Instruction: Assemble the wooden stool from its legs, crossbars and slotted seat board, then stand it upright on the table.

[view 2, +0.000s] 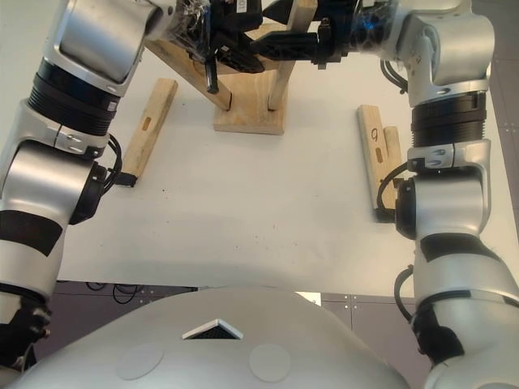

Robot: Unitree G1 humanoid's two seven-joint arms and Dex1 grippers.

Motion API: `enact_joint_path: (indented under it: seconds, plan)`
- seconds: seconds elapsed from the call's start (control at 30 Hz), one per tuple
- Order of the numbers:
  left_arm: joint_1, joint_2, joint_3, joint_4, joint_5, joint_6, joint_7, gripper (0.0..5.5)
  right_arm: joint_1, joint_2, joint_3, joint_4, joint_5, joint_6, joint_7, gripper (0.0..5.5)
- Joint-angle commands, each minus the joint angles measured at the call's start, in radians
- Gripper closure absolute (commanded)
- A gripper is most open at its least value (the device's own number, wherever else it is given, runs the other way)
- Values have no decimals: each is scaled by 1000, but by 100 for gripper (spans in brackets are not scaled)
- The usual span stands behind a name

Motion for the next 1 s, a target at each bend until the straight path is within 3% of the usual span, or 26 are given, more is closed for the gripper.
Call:
enact_joint_path:
  seconds: [0.03, 0.2, 0.47, 0.7, 0.97, 1.0]
  plan:
    - [53, -22, -10, 13, -63, 36, -48, 507, -4, -10, -50, -24, 48, 39, -7, 213]
    - [22, -7, -10, 45, -48, 4, -44, 507, 19, -31, -156, -43, 151, 127, -31, 213]
    - [-37, 8, -26, 79, -28, -26, -62, 507, 119, -25, -220, -164, 250, 196, -45, 213]
    - [-47, 25, -55, 82, -6, -66, -81, 507, 88, 25, -371, -136, 410, 286, -171, 213]
    - [-54, 25, -52, 70, 8, -92, -66, 507, 136, 77, -290, -87, 308, 228, -333, 213]
    - [-53, 25, -54, 72, 14, -97, -61, 474, 143, 80, -280, -86, 297, 217, -339, 208]
